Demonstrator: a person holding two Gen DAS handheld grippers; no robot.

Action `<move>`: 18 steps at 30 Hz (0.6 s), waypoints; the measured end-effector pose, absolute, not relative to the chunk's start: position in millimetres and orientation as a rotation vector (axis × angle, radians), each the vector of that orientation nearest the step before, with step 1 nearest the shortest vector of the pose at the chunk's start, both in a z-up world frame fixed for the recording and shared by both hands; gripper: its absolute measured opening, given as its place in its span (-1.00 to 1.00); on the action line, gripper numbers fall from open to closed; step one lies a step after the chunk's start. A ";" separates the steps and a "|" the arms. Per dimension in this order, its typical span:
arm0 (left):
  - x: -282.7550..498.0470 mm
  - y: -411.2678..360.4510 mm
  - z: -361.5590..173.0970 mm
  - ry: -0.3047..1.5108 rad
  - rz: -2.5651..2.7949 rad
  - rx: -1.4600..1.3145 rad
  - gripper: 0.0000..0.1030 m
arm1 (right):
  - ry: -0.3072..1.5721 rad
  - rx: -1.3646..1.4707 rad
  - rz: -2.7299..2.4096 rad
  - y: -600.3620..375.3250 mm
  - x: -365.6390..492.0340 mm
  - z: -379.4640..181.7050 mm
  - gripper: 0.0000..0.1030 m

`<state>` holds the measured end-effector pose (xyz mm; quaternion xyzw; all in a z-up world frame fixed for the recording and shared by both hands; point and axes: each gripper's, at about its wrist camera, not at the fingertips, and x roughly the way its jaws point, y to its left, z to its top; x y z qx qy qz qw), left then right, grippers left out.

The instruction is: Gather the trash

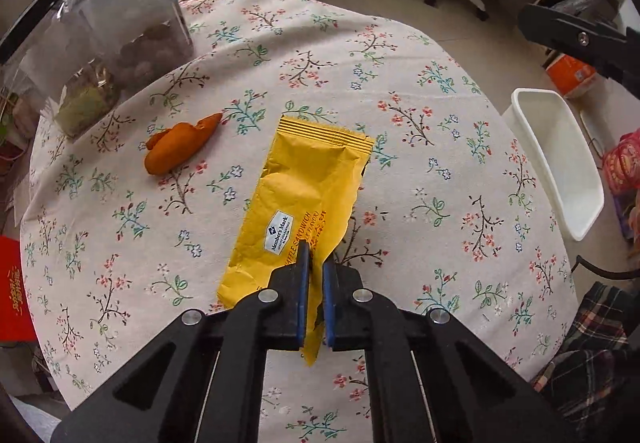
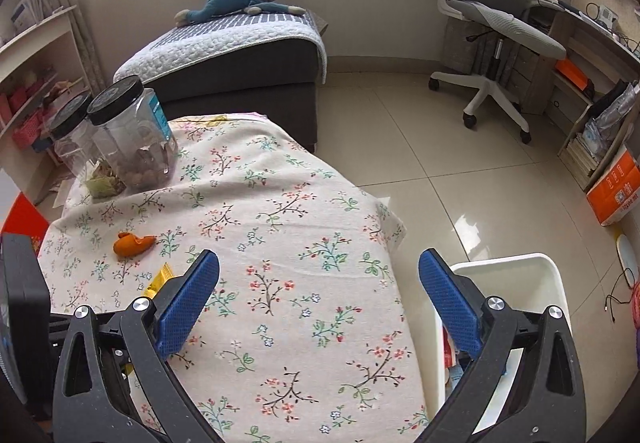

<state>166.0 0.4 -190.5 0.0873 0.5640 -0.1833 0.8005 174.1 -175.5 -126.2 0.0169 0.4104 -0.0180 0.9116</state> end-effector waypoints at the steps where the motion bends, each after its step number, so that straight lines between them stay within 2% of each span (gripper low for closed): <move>1: 166.0 15.3 -185.1 1.201 -0.369 0.152 -0.90 | 0.849 0.021 -0.003 -162.3 178.7 -129.8 0.86; 11: 169.2 112.5 -130.8 1.060 -0.164 -0.088 -0.90 | 0.927 -0.072 0.289 -50.2 217.3 -181.4 0.86; 18: 175.3 129.8 -133.1 1.065 -0.152 -0.119 -0.90 | 0.929 -0.203 0.394 4.1 233.2 -204.0 0.86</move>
